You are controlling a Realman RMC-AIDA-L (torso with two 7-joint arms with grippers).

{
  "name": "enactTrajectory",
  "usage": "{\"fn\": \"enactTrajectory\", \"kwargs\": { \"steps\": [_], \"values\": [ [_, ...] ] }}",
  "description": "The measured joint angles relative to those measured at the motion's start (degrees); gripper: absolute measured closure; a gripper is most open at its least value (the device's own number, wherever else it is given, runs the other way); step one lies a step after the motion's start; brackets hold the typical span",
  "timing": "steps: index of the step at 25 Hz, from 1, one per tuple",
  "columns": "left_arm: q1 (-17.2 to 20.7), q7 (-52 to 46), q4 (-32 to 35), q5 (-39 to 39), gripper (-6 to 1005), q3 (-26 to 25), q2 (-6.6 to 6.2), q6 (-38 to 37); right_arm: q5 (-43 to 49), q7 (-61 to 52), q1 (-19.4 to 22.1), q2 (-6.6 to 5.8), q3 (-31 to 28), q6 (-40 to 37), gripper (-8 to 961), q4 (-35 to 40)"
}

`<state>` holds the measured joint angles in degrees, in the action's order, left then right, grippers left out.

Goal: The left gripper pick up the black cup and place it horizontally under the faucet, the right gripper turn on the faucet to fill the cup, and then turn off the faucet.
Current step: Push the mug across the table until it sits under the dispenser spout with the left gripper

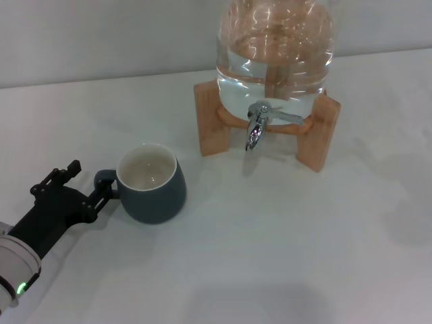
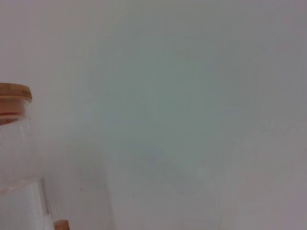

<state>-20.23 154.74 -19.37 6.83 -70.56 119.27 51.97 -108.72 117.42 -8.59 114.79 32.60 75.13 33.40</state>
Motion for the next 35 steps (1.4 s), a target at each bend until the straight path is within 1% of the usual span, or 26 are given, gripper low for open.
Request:
{"fn": "enactTrajectory", "kwargs": {
  "steps": [2,7,23,30,35],
  "values": [
    [0.0,0.1,0.0,0.1,278,0.0,0.04,0.0,0.0,0.0,0.0,0.0,0.0,-0.1,104,0.0],
    [0.0,0.2,-0.1,0.1,509,0.0,0.07,0.0,0.0,0.0,0.0,0.0,-0.7,-0.1,104,0.0],
    [0.0,0.5,-0.2,0.3,859,0.7,0.08,0.1,0.0,0.0,0.2,0.0,-0.7,0.1,105,0.0],
    [0.0,0.6,-0.8,0.3,860,0.7,0.08,0.3,0.0,0.0,0.2,0.0,-0.7,0.1,105,0.0],
    [0.2,1.2,-3.2,0.3,862,0.7,0.08,0.2,0.0,0.5,0.1,0.0,-0.7,0.1,105,-0.5]
  ]
}}
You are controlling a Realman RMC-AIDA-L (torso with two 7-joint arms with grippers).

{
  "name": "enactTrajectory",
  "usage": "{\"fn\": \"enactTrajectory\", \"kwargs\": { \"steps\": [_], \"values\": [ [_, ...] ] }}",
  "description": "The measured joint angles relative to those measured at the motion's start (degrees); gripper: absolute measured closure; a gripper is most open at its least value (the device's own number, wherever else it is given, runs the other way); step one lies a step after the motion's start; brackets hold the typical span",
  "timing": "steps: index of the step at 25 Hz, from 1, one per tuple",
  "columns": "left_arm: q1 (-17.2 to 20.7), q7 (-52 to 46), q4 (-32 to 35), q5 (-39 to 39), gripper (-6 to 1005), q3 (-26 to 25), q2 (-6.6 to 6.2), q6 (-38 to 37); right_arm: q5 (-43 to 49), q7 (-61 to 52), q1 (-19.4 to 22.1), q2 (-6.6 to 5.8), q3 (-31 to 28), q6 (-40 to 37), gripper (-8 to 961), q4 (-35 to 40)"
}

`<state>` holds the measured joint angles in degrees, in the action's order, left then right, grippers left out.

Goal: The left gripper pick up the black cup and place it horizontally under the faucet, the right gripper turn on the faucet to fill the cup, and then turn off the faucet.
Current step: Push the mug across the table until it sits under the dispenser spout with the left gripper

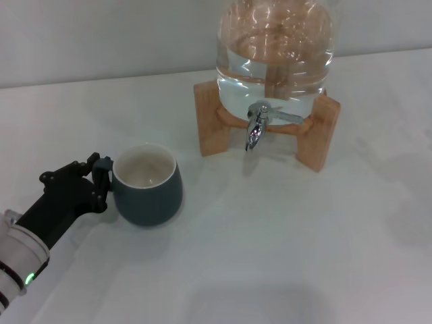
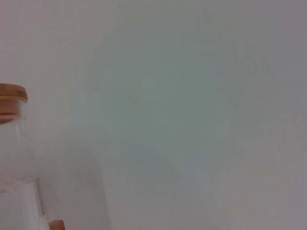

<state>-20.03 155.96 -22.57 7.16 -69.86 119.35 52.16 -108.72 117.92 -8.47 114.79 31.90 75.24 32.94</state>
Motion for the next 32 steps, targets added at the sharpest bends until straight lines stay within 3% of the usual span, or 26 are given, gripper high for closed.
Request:
{"fn": "enactTrajectory", "kwargs": {
  "steps": [19,32],
  "values": [
    [-4.7,-0.3,-0.8,1.9,861,1.8,0.37,-4.5,0.1,0.1,-0.2,0.0,0.5,2.3,105,-0.5],
    [-6.8,-1.0,-3.0,1.4,862,9.0,0.74,-6.9,0.4,1.0,-0.7,0.0,0.7,2.3,105,-2.0]
  ]
}}
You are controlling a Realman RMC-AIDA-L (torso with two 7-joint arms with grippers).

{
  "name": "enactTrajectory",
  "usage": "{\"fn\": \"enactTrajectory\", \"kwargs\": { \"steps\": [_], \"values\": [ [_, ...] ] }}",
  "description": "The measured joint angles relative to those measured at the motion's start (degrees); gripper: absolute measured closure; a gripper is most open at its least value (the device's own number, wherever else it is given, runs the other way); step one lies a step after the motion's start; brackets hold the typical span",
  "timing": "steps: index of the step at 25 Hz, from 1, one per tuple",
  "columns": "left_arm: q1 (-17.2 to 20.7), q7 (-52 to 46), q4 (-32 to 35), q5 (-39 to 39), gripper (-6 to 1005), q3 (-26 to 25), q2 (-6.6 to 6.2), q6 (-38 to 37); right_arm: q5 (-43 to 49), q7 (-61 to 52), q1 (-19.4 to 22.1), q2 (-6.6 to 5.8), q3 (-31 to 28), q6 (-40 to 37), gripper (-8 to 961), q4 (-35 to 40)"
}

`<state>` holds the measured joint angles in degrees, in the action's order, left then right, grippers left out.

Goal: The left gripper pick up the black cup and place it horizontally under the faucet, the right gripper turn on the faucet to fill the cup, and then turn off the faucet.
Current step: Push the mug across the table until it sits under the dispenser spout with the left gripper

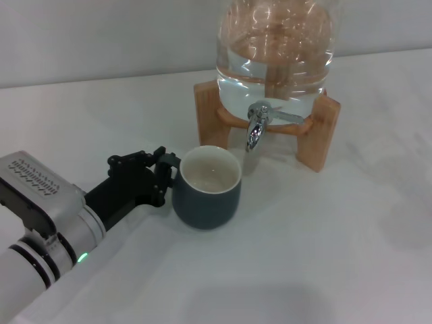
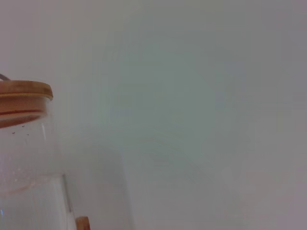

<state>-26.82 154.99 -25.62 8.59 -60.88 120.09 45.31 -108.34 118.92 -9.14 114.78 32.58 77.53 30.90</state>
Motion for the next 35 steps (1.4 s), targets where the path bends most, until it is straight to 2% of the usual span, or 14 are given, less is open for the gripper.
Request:
{"fn": "enactTrajectory", "kwargs": {
  "steps": [18,35],
  "values": [
    [-0.1,-3.3,-2.6,0.7,862,1.7,-0.4,-1.0,0.0,0.0,0.2,0.0,-0.5,1.3,105,-0.4],
    [-2.9,-3.3,-2.6,0.2,862,1.7,-0.35,-3.8,-0.2,0.0,0.1,0.0,-0.3,1.4,105,-0.5]
  ]
}}
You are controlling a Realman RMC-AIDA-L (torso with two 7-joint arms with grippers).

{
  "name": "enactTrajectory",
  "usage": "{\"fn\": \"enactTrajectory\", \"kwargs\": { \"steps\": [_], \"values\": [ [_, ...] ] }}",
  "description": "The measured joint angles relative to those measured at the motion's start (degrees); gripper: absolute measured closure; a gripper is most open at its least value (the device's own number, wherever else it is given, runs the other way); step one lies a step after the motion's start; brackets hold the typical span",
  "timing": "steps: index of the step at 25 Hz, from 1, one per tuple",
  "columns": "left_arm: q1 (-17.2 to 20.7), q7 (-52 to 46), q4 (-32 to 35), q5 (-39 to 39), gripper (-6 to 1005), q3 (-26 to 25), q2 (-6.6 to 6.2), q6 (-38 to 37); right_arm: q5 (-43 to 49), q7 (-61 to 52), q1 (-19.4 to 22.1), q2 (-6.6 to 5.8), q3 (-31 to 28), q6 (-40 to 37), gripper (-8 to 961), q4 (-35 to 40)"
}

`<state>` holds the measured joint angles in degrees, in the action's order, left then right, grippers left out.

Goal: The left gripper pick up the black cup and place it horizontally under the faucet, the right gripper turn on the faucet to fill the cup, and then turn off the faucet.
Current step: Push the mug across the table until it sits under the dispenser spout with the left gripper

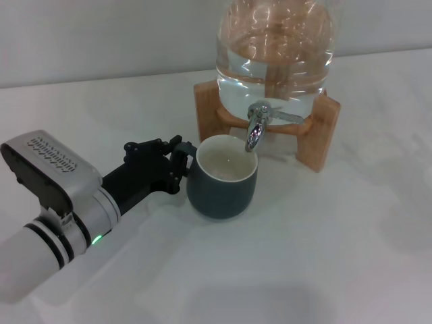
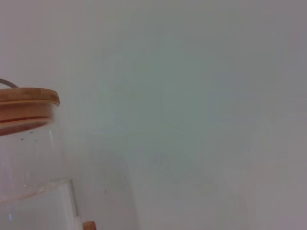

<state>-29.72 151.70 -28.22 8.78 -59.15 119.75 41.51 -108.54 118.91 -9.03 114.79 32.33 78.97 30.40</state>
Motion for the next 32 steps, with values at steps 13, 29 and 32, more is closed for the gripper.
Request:
{"fn": "enactTrajectory", "kwargs": {
  "steps": [13,29,32],
  "values": [
    [-0.9,-0.6,-0.1,-0.1,861,0.0,0.27,-2.3,0.0,0.0,-0.1,0.0,0.3,0.2,105,0.0],
    [-0.4,-0.6,0.4,-0.2,861,1.1,0.66,0.9,-0.2,0.0,-0.1,0.0,0.2,0.7,105,0.0],
    [-0.5,-0.5,1.5,-1.1,861,1.3,0.72,0.9,-0.2,0.0,-0.1,0.03,0.3,0.8,105,0.0]
  ]
}}
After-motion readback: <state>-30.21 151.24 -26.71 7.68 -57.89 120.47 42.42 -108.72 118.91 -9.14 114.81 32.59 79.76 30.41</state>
